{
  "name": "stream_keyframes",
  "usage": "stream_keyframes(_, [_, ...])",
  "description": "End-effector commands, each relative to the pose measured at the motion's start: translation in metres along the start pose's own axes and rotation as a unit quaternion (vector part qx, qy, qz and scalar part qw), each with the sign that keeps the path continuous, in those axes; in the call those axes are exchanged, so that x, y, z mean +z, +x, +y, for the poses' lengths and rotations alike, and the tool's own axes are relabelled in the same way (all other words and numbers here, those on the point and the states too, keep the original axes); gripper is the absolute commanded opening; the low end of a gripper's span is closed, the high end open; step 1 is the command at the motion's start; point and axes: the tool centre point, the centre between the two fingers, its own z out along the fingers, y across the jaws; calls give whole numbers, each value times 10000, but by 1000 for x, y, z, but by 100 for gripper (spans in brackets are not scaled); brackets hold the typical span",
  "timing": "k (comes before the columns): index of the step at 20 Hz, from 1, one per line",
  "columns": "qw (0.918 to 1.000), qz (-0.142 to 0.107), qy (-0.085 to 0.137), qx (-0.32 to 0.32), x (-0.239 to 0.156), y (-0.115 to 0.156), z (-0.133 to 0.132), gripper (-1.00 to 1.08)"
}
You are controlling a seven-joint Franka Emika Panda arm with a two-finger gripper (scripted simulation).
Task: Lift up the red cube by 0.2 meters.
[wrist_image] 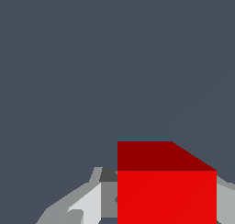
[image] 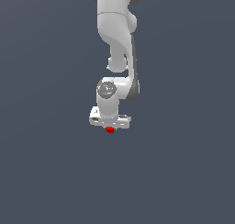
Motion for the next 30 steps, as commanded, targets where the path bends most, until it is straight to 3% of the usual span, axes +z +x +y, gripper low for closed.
stream_keyframes(1, [10000, 8, 1, 0, -10, 0, 0, -100])
stream_keyframes(20, [10000, 8, 1, 0, -167, -2, 0, -100])
stream_keyframes(30, [10000, 8, 1, 0, -201, 0, 0, -100])
